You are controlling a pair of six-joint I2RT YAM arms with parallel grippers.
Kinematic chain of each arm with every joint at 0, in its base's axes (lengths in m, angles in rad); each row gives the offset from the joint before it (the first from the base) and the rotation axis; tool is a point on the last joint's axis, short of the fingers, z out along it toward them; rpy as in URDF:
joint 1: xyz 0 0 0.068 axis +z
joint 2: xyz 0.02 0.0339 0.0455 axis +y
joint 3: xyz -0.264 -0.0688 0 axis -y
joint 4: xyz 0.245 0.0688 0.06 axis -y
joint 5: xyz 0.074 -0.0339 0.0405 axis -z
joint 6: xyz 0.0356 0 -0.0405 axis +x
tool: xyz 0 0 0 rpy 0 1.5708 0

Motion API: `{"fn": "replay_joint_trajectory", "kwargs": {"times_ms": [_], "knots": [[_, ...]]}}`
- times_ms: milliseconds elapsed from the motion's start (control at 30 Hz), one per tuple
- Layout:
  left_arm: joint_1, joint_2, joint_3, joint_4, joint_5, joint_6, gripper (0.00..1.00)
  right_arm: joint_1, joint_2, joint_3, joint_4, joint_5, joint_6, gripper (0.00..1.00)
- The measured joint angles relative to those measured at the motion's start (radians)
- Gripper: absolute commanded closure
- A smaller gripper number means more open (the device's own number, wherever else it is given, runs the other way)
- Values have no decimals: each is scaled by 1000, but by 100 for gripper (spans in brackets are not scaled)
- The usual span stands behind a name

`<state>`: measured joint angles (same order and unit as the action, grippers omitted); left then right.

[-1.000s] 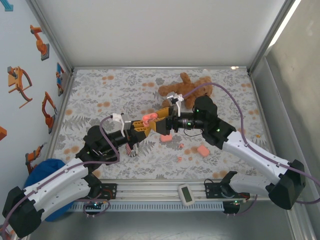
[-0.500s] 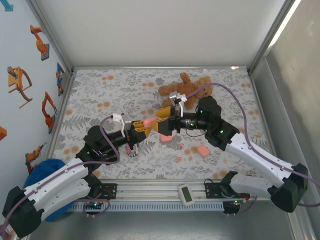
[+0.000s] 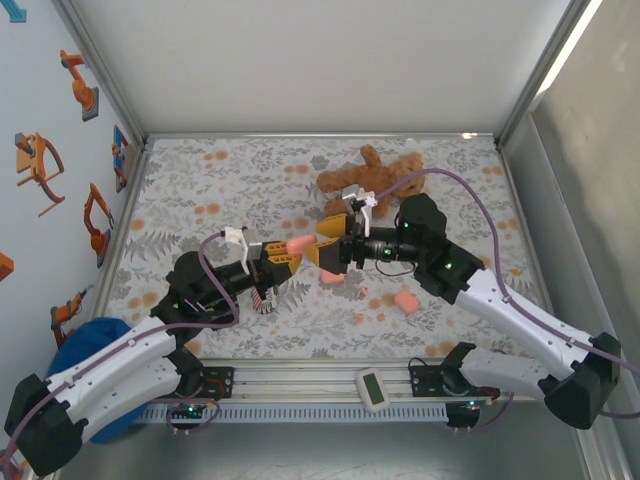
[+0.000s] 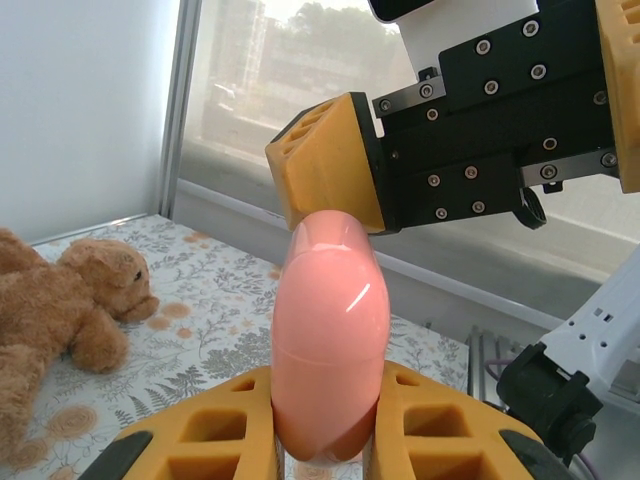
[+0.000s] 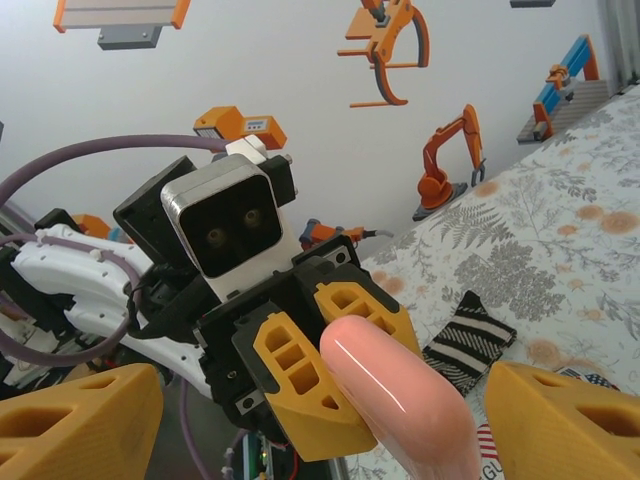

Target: Insert the wireless bluetooth earbuds into the charging case

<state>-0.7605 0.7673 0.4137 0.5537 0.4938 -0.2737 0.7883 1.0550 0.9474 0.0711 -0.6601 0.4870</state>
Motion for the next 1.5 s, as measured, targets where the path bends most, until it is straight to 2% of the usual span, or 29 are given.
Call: {"fn": "replay_joint_trajectory", "kwargs": {"times_ms": [433,933,1500], "knots": [[0,-58,-15,-9,5,-11,97,0,-162,-77,-36,145,-122,15],[0,-117,-56,-10,45,-34,97,0,-154,-90,-79,25,-282,16],[-6,-121,-63,-8,65,-35,97,17,5,-12,-109,-77,-332,34]]}}
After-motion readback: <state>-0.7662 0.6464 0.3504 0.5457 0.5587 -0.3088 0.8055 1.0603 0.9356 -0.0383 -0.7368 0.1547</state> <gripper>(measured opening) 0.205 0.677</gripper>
